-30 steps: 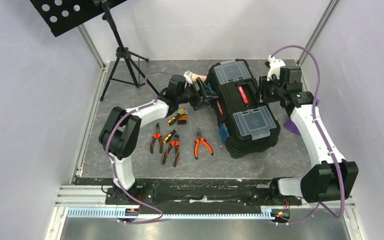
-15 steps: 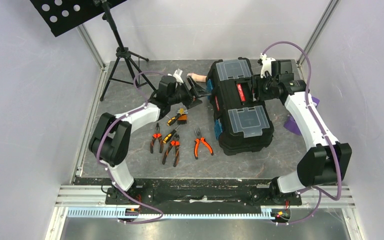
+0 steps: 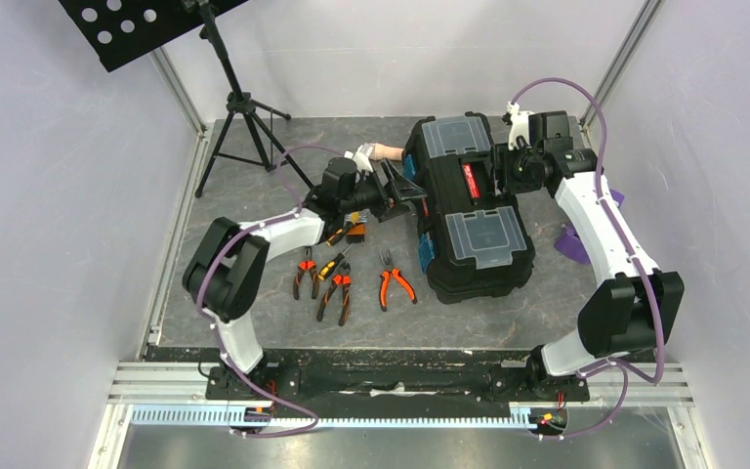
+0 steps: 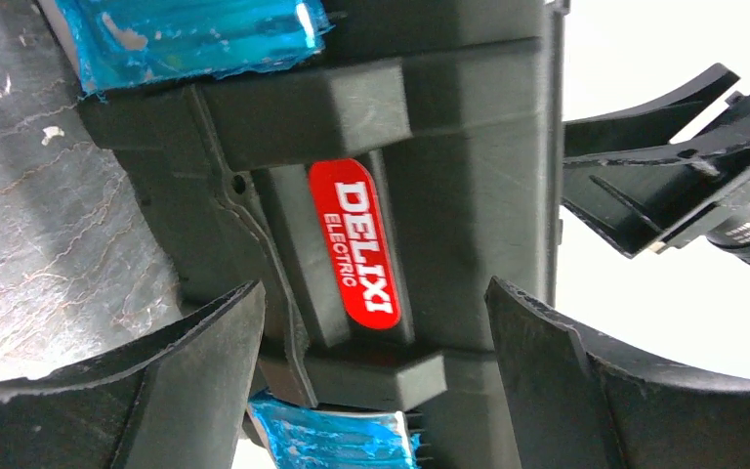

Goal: Pack the tool kit

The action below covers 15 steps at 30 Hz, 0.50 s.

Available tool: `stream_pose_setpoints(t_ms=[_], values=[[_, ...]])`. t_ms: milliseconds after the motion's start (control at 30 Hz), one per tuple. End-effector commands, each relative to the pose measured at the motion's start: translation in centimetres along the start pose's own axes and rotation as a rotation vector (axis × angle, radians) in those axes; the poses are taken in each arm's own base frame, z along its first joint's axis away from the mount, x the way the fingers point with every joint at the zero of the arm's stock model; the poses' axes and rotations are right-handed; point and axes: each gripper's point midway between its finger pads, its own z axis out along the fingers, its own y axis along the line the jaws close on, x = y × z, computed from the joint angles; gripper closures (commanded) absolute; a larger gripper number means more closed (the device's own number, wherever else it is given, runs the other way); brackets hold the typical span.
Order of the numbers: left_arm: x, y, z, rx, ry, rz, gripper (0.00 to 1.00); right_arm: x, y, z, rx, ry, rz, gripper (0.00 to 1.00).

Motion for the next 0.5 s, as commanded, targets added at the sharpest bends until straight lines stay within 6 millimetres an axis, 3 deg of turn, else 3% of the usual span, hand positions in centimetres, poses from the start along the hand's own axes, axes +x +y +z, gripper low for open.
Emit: stream_pose_setpoints(t_ms=[0, 233, 467], values=[[-0.3, -1.2, 1.3, 0.094, 0.0, -0.026, 0.11, 7.5, -0.6, 3.8, -0.008, 0.258, -0.006, 0.54], [0.6, 1.2, 1.7, 0.178, -0.048, -0.068, 0.11, 7.7, 0.2, 4.2, -0.063, 0.241, 0.006, 0.54], [0.7, 1.4, 2.5, 0.314, -0.071, -0.115, 0.11, 8.3, 0.7, 4.4, -0.091, 0.234, 0.008, 0.56]])
